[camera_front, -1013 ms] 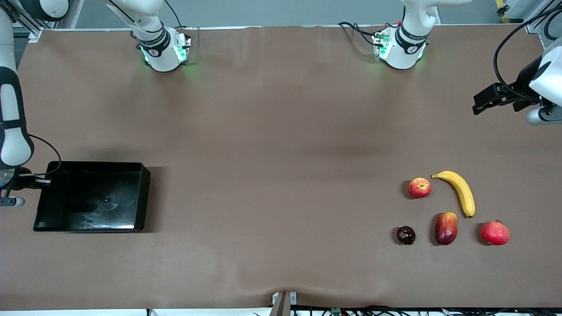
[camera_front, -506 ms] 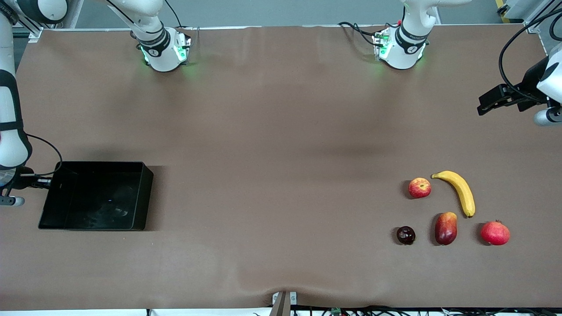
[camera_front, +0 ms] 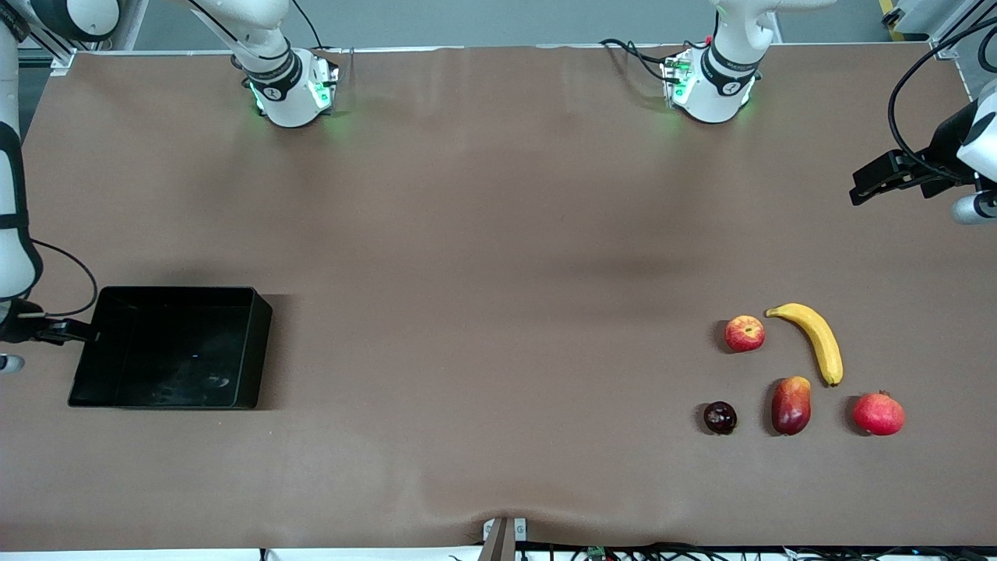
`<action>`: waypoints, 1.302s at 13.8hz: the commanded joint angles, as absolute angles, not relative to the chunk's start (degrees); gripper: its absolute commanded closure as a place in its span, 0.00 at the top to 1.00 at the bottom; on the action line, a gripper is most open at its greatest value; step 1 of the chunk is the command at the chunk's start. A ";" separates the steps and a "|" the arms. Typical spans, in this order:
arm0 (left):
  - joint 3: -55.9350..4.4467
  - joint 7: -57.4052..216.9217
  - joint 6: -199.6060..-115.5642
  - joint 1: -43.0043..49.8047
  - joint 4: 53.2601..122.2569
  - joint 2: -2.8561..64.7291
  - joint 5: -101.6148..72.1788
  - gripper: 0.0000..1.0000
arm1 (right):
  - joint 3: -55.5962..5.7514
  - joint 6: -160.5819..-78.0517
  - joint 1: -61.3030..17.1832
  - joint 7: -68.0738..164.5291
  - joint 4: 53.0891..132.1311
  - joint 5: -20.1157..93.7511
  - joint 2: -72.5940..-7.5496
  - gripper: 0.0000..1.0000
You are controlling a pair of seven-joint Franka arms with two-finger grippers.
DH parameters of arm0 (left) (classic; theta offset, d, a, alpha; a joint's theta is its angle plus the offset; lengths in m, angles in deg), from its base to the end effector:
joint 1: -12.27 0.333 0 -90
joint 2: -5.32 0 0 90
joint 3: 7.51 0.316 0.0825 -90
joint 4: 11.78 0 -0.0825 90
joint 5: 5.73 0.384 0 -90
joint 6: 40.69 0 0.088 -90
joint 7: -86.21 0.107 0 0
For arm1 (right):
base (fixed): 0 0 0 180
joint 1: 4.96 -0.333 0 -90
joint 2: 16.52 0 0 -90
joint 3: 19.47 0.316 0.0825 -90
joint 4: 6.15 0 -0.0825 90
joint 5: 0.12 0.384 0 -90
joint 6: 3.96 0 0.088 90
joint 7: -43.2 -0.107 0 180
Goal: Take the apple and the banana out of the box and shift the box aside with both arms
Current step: 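Lower the black tray flat onto the table with the right gripper, then open the right gripper to release the tray rim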
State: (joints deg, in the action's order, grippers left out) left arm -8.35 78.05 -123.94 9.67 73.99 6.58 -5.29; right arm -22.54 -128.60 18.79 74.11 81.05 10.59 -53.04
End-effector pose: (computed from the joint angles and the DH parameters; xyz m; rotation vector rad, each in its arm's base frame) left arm 0.5485 -0.0320 0.6368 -3.1233 -0.1297 0.1015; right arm 0.6391 -0.3084 0.2886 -3.0402 0.0348 -0.1139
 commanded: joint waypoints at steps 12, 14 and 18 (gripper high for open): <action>-8.65 78.91 -124.01 11.04 74.62 5.67 -5.20 1.00 | -21.93 -102.51 -2.13 53.42 71.72 1.29 -36.93 1.00; -8.74 78.91 -124.01 11.04 74.53 5.58 -5.20 1.00 | -21.85 -98.89 -3.20 50.76 73.03 1.38 -33.24 1.00; -8.74 78.91 -124.01 11.04 74.35 5.58 -5.20 1.00 | -21.93 -95.74 -5.05 49.36 79.10 1.20 -23.83 1.00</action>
State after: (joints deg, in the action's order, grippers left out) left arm -8.56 78.05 -123.94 10.80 73.99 6.57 -5.29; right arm -21.54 -96.77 -4.72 51.21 74.11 2.09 -29.36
